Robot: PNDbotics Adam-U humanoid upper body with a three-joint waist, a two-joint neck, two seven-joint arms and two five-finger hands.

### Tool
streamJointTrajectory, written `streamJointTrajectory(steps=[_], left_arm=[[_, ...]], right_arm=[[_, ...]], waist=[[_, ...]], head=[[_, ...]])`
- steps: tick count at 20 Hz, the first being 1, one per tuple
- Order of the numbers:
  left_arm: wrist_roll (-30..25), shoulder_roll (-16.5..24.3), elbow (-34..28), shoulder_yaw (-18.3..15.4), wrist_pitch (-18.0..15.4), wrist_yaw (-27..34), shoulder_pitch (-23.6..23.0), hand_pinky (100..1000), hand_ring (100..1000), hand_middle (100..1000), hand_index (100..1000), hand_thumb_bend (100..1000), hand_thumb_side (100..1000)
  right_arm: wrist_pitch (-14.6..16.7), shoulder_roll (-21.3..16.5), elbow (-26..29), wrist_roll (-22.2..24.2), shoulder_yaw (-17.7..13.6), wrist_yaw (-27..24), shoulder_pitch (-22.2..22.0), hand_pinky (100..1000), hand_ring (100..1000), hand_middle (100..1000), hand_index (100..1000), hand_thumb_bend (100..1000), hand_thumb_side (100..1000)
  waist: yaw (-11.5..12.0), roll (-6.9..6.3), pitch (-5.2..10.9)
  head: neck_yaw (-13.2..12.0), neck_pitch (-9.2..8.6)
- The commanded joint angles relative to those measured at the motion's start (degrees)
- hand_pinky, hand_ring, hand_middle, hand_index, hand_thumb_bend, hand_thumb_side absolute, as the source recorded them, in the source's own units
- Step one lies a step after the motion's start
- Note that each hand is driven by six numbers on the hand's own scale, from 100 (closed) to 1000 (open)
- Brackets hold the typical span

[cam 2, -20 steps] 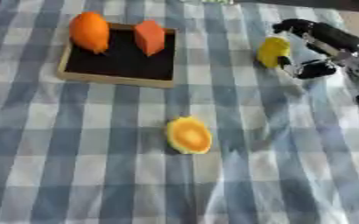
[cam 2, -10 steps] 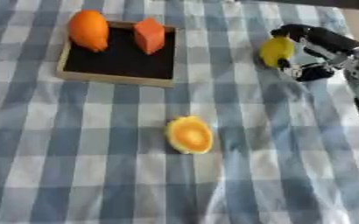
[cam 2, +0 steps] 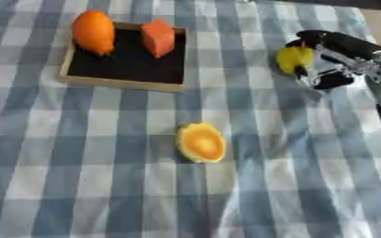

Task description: Pick up objects on the table and place them in the box.

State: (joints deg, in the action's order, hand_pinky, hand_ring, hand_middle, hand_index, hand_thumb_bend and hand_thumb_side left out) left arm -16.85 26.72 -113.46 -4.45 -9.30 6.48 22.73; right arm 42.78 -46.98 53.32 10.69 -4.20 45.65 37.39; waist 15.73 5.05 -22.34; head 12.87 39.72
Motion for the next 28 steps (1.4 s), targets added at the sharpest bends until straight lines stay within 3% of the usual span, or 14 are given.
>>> streamJointTrajectory(steps=[1,3,6,8,9,10,15,19,20,21,28], left_arm=[[-0.1,1.0,-1.1,-0.8,-0.2,-0.3,0.3,691,782,734,830,100,650],[-0.2,1.0,-1.1,-0.8,-0.1,-0.3,0.2,691,782,734,829,100,652],[-0.2,0.9,-1.1,-0.8,-0.1,-0.3,0.2,692,782,734,829,100,658],[-0.3,0.8,-1.1,-0.7,-0.1,-0.2,0.2,692,782,734,829,100,661],[-0.3,0.8,-1.1,-0.7,-0.1,-0.2,0.2,692,782,734,829,100,662],[-0.3,0.7,-1.1,-0.7,-0.1,-0.2,0.2,692,782,734,828,100,664],[-0.4,0.5,-1.1,-0.5,0.0,-0.1,0.1,694,783,735,828,100,672],[-0.4,0.3,-1.1,-0.4,0.0,0.0,0.1,694,783,735,827,100,672],[-0.4,0.2,-1.1,-0.3,0.1,0.0,0.1,694,783,735,827,100,672],[-0.4,0.1,-1.1,-0.3,0.1,0.1,0.2,694,783,735,827,100,672],[-0.7,-0.8,-1.1,0.4,0.2,0.6,1.1,695,783,735,827,100,672]], right_arm=[[0.4,-1.4,-0.1,-0.5,-0.5,-1.4,0.6,988,1000,341,817,100,252],[0.1,-1.5,0.4,-1.7,-0.6,-2.8,0.5,968,1000,227,782,100,238],[0.0,-1.7,1.3,-4.0,-0.7,-5.5,0.1,941,1000,125,748,100,215],[0.1,-1.9,1.9,-5.5,-0.6,-7.4,-0.1,936,1000,100,736,100,203],[0.4,-1.9,2.1,-5.9,-0.5,-8.3,-0.2,937,1000,100,739,100,239],[0.7,-2.0,2.4,-5.9,-0.3,-9.3,-0.3,937,1000,100,739,100,199],[2.1,-2.6,6.2,-4.4,0.4,-14.3,-0.5,930,1000,100,735,100,199],[2.3,-2.8,11.3,-1.2,1.6,-19.1,-0.3,923,1000,100,736,100,202],[2.6,-2.6,13.1,-0.1,2.3,-20.2,0.2,921,1000,100,737,100,266],[2.7,-2.3,14.7,1.1,3.0,-21.3,0.6,920,1000,100,738,100,204],[0.6,2.4,18.9,12.1,6.9,-29.2,6.8,933,1000,100,742,100,217]], waist=[[-0.2,0.32,0.31],[-0.4,0.34,0.43],[-0.6,0.35,0.76],[-0.6,0.32,1.03],[-0.7,0.3,1.19],[-0.8,0.28,1.37],[-1.4,0.31,2.36],[-1.6,0.45,3.05],[-1.6,0.52,3.3],[-1.5,0.56,3.51],[-0.5,0.58,4.62]], head=[[0.2,-0.29],[0.2,-0.2],[0.1,-0.16],[0.1,-0.14],[0.1,-0.13],[0.1,-0.09],[0.1,0.47],[-0.1,0.99],[0.1,1.13],[0.1,1.25],[0.9,1.88]])
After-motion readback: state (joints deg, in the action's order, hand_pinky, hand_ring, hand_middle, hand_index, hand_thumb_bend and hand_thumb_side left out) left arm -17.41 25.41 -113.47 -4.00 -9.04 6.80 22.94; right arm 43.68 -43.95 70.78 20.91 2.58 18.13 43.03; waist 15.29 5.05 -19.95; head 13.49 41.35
